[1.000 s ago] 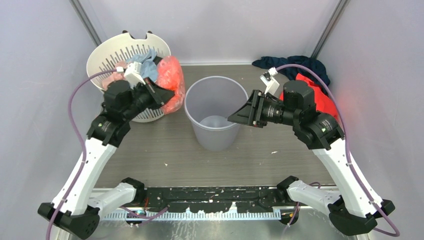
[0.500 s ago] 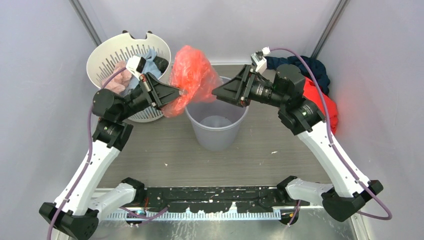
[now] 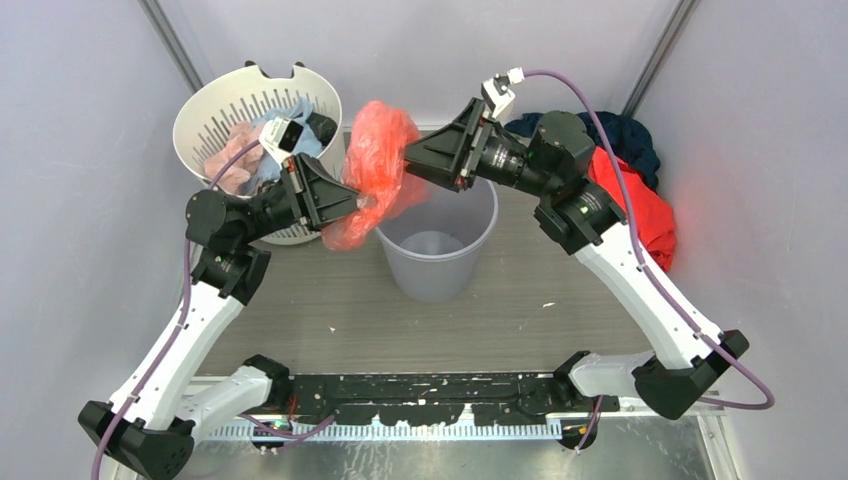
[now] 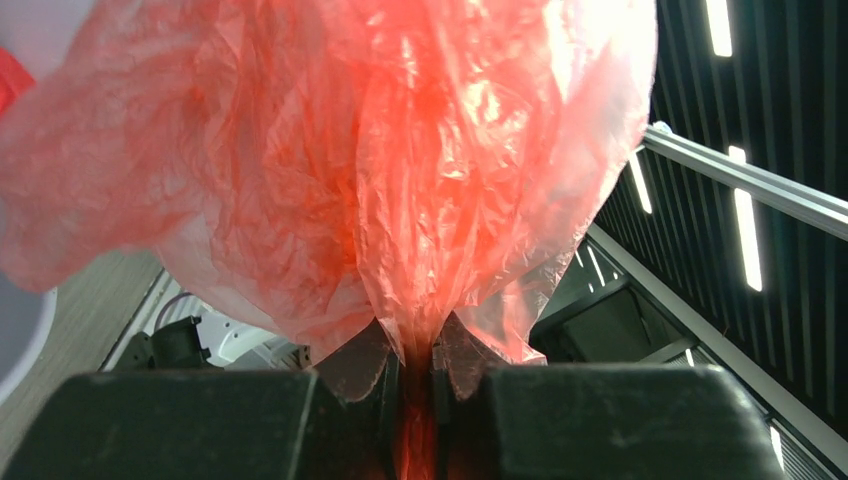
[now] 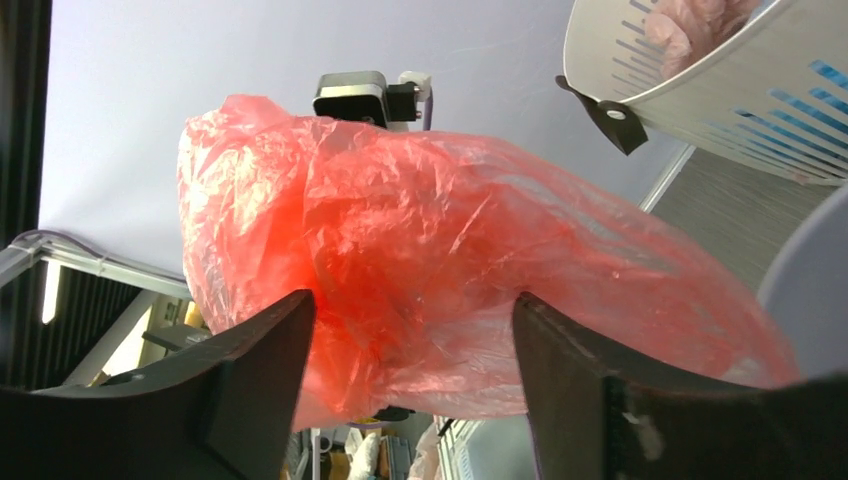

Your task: Put the trash bags into the trash bin

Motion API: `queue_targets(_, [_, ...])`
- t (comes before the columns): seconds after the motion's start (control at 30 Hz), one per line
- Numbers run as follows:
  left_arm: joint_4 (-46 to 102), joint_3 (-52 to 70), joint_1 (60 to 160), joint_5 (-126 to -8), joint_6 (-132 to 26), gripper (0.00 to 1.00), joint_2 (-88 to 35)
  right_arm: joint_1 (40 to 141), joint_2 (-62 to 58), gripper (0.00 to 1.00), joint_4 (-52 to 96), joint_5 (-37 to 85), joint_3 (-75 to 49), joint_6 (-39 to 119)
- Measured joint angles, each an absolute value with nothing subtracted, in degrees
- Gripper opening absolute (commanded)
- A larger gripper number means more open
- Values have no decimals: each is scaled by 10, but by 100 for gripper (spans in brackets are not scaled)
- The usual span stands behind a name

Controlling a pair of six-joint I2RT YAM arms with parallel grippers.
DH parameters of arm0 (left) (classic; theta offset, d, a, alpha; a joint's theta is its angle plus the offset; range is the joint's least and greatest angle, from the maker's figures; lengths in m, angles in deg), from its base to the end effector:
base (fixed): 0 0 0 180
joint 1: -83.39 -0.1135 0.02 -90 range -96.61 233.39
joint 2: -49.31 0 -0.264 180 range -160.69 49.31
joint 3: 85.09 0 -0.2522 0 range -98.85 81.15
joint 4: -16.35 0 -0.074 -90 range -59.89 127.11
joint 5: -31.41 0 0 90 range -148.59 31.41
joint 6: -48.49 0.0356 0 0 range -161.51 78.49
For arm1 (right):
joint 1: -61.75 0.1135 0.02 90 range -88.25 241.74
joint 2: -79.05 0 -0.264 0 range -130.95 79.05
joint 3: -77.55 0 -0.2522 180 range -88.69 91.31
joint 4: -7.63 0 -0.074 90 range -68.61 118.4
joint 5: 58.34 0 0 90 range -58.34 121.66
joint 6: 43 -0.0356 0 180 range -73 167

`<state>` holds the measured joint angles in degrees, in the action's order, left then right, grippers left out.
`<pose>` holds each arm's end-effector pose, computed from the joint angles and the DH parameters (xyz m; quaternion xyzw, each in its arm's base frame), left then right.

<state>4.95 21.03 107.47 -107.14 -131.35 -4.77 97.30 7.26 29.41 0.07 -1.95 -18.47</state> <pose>0.1588 -0.1002 0.4633 0.0579 0.5703 -0.7758 0.2638 0.2025 0.1677 0.4980 -0.0321 0.6690 0.6707 0.3188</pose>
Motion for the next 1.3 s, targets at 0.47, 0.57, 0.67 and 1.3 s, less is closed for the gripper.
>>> queue_targets(0.47, [72, 236, 1088, -1078, -1282, 22, -47, 1007, 44, 1, 319, 27, 15, -153])
queue_targets(0.57, [177, 220, 1088, -1065, -1208, 34, -40, 1007, 54, 1, 355, 43, 26, -130])
queue_targets(0.67, [335, 162, 1088, -1008, -1105, 59, -31, 1007, 79, 1, 402, 65, 37, -104])
queue_targets(1.3, [672, 160, 1088, -770, -866, 22, 55, 1007, 177, 1, 537, 117, 78, -35])
